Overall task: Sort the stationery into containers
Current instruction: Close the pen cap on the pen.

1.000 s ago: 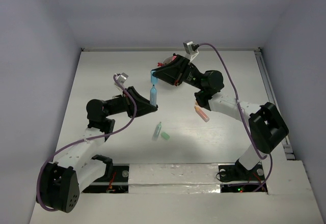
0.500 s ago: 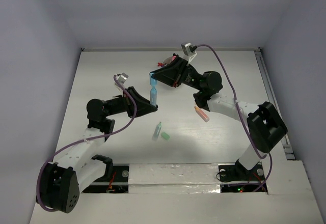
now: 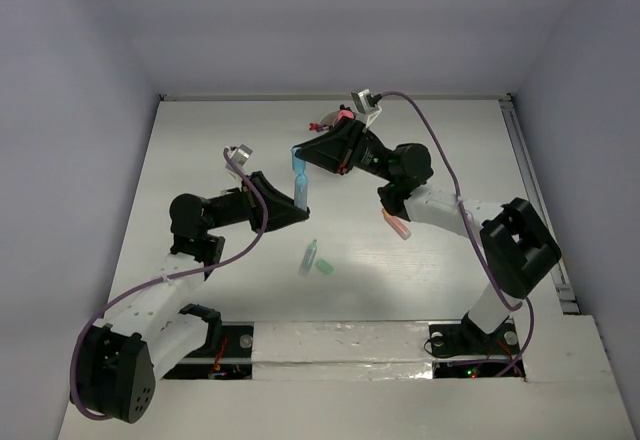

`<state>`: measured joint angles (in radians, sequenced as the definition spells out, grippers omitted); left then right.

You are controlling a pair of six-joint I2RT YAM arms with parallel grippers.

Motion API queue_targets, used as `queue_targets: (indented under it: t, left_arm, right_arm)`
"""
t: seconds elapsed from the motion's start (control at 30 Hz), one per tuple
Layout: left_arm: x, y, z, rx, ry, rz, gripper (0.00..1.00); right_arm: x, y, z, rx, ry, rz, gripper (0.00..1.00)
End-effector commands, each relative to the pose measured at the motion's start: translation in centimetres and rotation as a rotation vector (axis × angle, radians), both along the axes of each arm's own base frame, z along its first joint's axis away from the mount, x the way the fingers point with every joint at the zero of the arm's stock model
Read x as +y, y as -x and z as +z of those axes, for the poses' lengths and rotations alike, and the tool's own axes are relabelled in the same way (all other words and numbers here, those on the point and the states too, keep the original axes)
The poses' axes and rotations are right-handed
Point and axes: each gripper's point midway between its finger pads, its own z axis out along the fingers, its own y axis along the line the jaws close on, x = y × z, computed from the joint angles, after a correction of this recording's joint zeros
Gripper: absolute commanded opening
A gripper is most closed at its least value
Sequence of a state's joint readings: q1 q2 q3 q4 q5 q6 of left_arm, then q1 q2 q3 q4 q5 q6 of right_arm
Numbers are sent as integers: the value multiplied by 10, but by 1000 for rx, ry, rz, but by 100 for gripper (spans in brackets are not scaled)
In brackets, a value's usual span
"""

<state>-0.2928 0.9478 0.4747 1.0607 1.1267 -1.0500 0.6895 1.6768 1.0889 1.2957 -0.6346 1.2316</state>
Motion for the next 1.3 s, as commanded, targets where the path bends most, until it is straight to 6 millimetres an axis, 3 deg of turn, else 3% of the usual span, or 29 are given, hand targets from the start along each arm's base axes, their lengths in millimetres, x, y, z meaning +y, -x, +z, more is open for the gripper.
queue_targets:
  t: [0.0, 0.6, 0.9, 1.27]
  left_arm:
    - [3, 3, 22, -131, 28, 29, 0]
    - [6, -4, 36, -124, 94, 91, 0]
    - [6, -1, 46, -148, 112, 97, 0]
    - [1, 3, 54, -156, 121, 71, 0]
  right_arm:
    - [-7, 23, 10, -87, -72, 33, 0]
    - [-18, 45, 23, -128, -107, 39, 0]
    - [-16, 44, 16, -124, -84, 39, 0]
    - [-10, 57, 7, -140, -45, 86, 0]
